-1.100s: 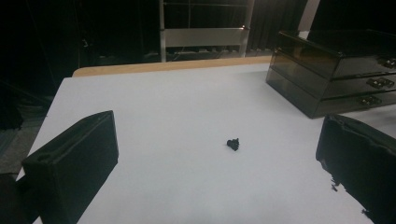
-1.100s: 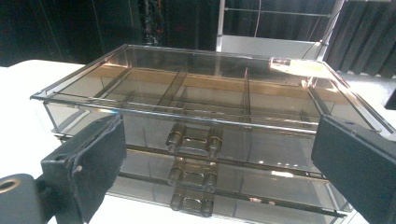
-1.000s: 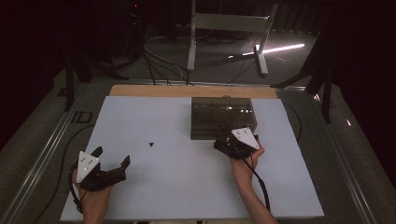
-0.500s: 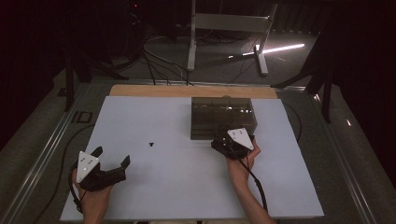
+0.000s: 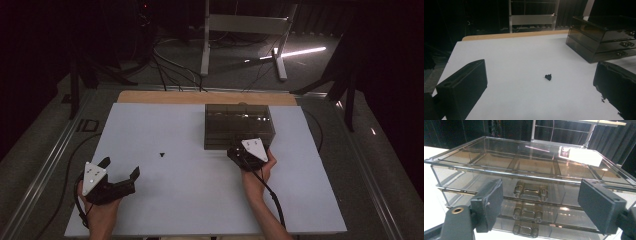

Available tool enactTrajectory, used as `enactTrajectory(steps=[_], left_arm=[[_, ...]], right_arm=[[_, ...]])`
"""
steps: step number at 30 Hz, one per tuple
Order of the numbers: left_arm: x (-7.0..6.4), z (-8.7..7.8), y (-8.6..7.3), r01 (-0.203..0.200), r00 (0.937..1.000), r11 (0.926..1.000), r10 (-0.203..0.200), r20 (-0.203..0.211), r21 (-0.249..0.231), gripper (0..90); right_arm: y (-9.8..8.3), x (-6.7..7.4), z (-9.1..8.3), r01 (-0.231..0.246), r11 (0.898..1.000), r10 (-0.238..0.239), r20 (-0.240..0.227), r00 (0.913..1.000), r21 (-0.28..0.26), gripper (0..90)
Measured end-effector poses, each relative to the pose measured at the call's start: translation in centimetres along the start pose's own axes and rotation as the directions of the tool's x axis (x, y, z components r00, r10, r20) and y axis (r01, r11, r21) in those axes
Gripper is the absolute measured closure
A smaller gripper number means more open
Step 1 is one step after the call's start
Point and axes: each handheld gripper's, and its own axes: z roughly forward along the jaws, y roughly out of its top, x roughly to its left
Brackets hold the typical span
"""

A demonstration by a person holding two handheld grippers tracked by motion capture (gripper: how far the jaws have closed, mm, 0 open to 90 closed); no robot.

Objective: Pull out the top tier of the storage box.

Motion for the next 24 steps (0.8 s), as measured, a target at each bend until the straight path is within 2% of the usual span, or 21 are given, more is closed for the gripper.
enactTrajectory(steps=[8,11,19,24], left_arm=[[0.0,0.04,-0.01,-0.001,1.0,1.0,0.001,0.002,0.003,0.4],[0.02,0.03,-0.02,0.0,1.0,1.0,0.0,0.002,0.004,0.4],[0.04,-0.02,0.0,0.003,1.0,1.0,-0.003,0.002,0.0,0.4],[0.02,-0.02,0.01,0.002,1.0,1.0,-0.002,0.002,0.0,0.4]], right_arm=[[-0.49,0.26,0.29,-0.008,1.0,0.008,0.013,0.9999,0.008,30.6],[-0.65,0.35,0.39,-0.002,1.0,0.002,0.023,0.9997,0.01,37.9],[-0.86,0.7,0.5,-0.016,1.0,0.016,0.023,0.9996,0.015,45.1],[-0.97,0.82,0.52,-0.025,1.0,0.025,0.024,0.9994,0.017,46.2]])
